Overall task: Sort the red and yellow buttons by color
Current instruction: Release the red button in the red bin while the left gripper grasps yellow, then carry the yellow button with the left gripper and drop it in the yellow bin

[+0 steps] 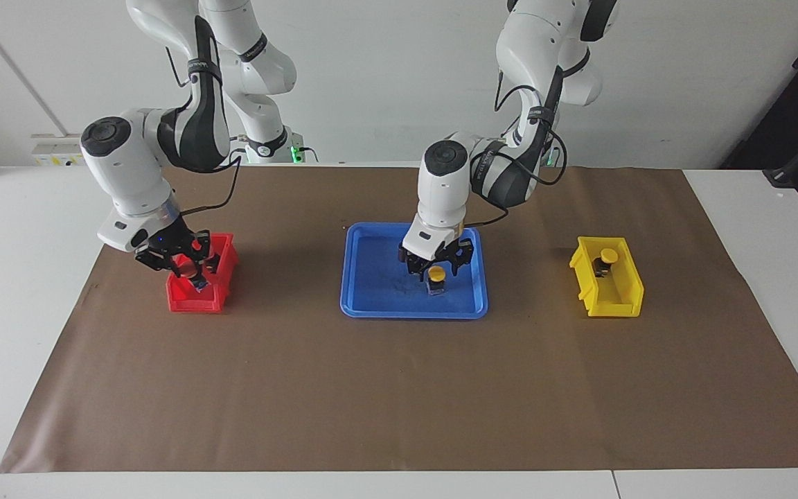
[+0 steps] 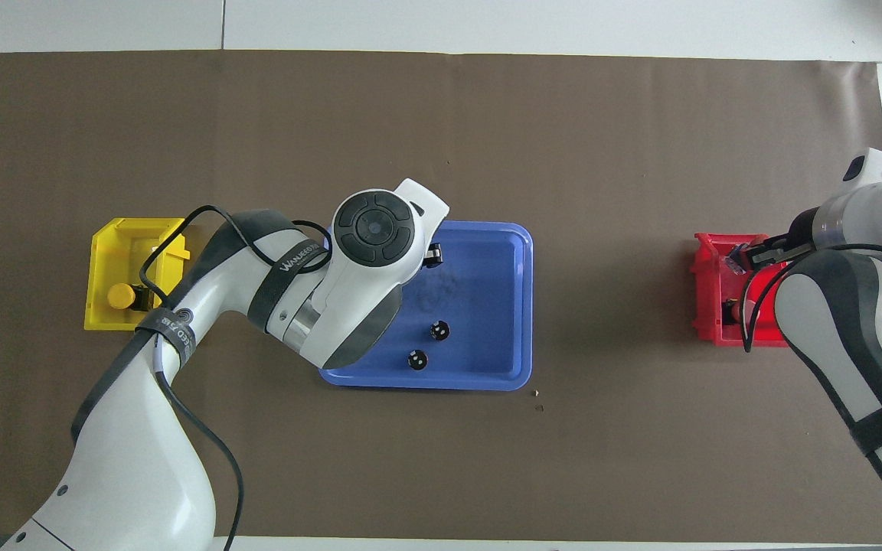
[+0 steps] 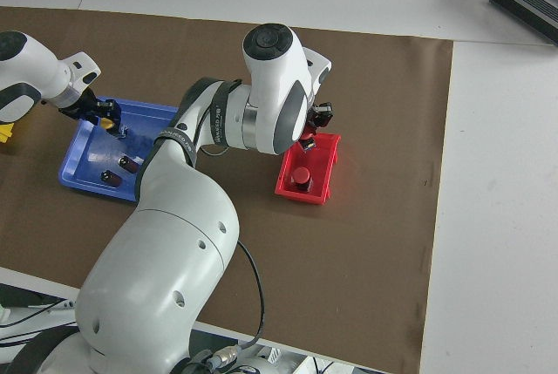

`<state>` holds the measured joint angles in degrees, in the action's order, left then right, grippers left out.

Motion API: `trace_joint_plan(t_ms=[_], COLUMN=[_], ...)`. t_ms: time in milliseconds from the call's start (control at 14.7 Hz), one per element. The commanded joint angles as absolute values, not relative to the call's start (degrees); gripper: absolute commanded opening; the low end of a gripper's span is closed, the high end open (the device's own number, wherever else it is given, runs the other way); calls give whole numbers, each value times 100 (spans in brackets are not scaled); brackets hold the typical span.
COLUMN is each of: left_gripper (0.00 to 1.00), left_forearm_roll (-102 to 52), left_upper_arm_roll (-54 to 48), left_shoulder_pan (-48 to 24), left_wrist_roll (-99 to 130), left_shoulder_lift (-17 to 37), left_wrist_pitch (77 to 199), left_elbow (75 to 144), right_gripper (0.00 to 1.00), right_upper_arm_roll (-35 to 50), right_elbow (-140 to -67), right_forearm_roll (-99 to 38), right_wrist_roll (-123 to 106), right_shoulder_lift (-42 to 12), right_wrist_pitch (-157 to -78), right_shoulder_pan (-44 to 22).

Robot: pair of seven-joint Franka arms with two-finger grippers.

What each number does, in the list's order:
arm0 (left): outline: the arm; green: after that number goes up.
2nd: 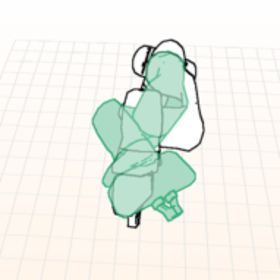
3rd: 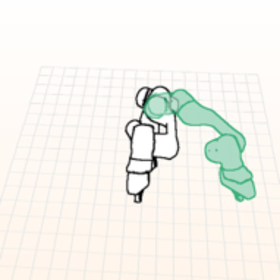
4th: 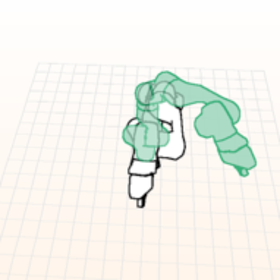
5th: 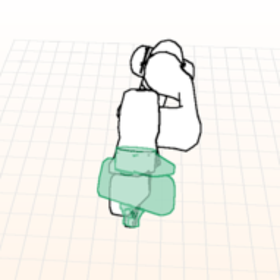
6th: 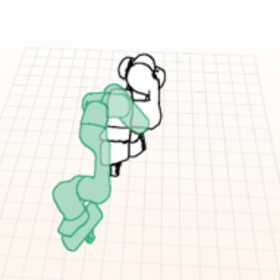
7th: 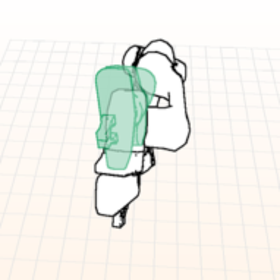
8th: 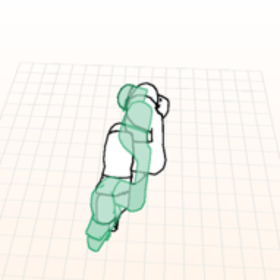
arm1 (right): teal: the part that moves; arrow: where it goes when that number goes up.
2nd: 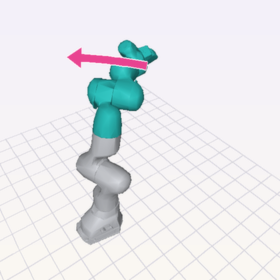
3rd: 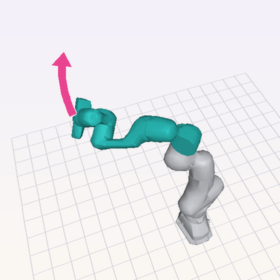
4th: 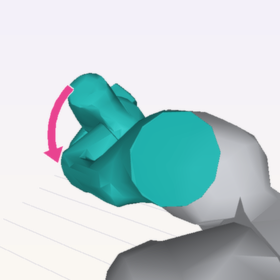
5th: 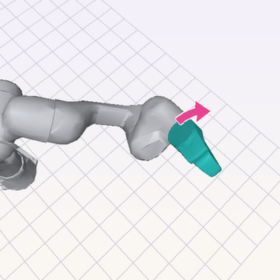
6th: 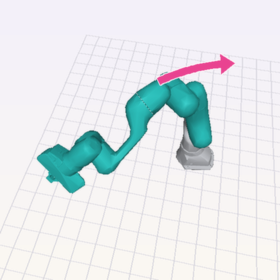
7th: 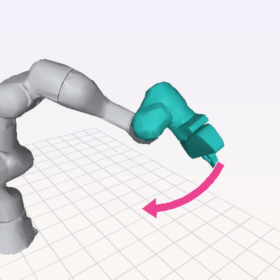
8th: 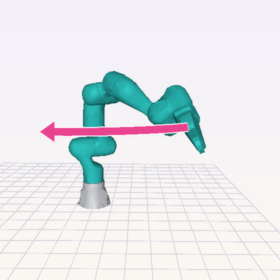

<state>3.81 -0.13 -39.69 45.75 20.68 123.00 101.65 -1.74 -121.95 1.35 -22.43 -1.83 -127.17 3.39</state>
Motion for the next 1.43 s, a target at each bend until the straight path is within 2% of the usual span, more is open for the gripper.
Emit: trace_joint_plan(t_ms=[0,205,409,477,614,682,886,1091,1364], left_gripper=[1,1,1,1,1,1,1,1,1], left_forearm_roll=[519,492,501,501,536,545,527,527,536], left_upper_arm_roll=[62,96,141,141,149,149,149,149,149], left_shoulder_pan=[-4034,-3982,-3728,-3579,-3131,-2920,-1893,-1031,-370], left_wrist_roll=[4702,4693,4545,4326,3843,3519,1913,349,-1308], left_shoulder_lift=[2092,2092,1865,1672,1390,1276,915,844,590], left_wrist_pitch=[12349,11990,11042,10700,10206,10039,9730,9834,10519], left_elbow=[10187,9898,9397,9256,9167,9167,9167,9237,9947], right_gripper=[14,14,30,37,66,70,100,100,100], right_upper_arm_roll=[-97,-97,-97,-97,-97,-97,-97,-97,-62], right_elbow=[-12725,-12876,-12929,-12937,-12955,-12955,-12754,-11668,-10497], right_forearm_roll=[88,88,88,88,88,88,88,79,79], right_wrist_roll=[-2417,-2417,-2461,-2461,-2574,-2636,-2602,-2558,-1716], right_shoulder_lift=[-9,9,-26,-35,-26,-26,-61,-263,-272], right_wrist_pitch=[-13252,-13500,-13614,-13640,-13676,-13667,-13518,-12581,-11332], right_shoulder_pan=[510,501,510,501,518,527,527,501,404])
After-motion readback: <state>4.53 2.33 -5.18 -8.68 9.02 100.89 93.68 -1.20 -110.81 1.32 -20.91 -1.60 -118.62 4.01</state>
